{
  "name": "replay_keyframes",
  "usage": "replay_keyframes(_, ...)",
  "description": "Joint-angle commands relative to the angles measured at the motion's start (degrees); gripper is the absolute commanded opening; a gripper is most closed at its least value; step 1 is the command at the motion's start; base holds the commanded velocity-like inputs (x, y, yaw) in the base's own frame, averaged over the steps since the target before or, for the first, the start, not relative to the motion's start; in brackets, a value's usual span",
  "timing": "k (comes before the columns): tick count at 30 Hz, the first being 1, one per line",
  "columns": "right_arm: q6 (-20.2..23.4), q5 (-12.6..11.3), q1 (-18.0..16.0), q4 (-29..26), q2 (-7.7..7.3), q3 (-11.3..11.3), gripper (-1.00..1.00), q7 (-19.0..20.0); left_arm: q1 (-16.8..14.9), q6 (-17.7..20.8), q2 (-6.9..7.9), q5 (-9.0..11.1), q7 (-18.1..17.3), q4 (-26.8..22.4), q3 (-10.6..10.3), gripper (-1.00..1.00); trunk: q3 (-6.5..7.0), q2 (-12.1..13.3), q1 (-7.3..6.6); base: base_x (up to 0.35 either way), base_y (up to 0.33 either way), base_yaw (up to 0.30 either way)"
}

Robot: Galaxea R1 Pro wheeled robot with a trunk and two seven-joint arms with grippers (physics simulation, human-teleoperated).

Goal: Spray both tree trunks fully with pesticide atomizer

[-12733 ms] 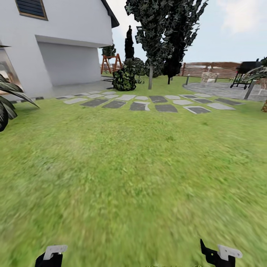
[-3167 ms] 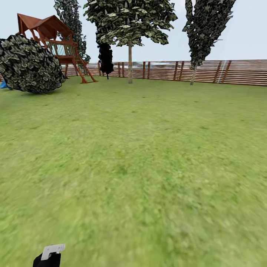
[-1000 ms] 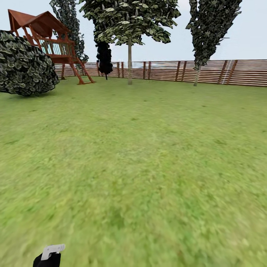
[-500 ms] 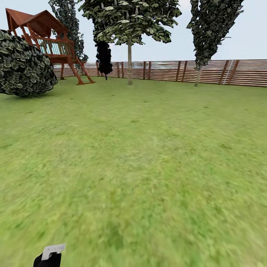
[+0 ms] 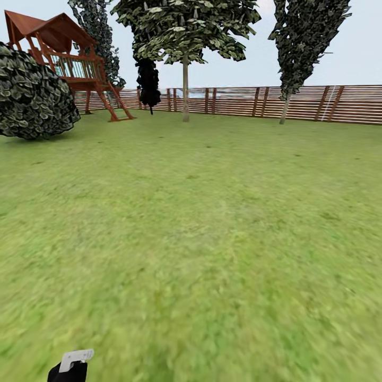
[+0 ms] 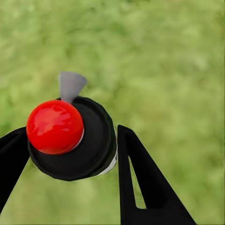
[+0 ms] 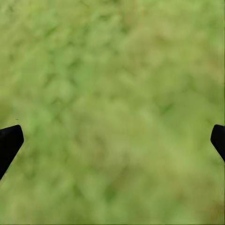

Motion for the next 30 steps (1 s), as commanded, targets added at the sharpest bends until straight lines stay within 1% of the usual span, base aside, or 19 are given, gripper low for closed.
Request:
replay_keyframes(1,0.0,0.0,0.0,0.0,0.0,0.0,1.0,0.0,0.0,0.0,0.0,0.0,0.0,0.02,0.02,-1.0,0.0,0.0,0.0,0.338,0.0,0.0)
replay_keyframes(30,0.0,0.0,0.0,0.0,0.0,0.0,1.0,0.0,0.0,0.0,0.0,0.0,0.0,-0.01,0.01,-1.0,0.0,0.0,0.0,0.338,0.0,0.0)
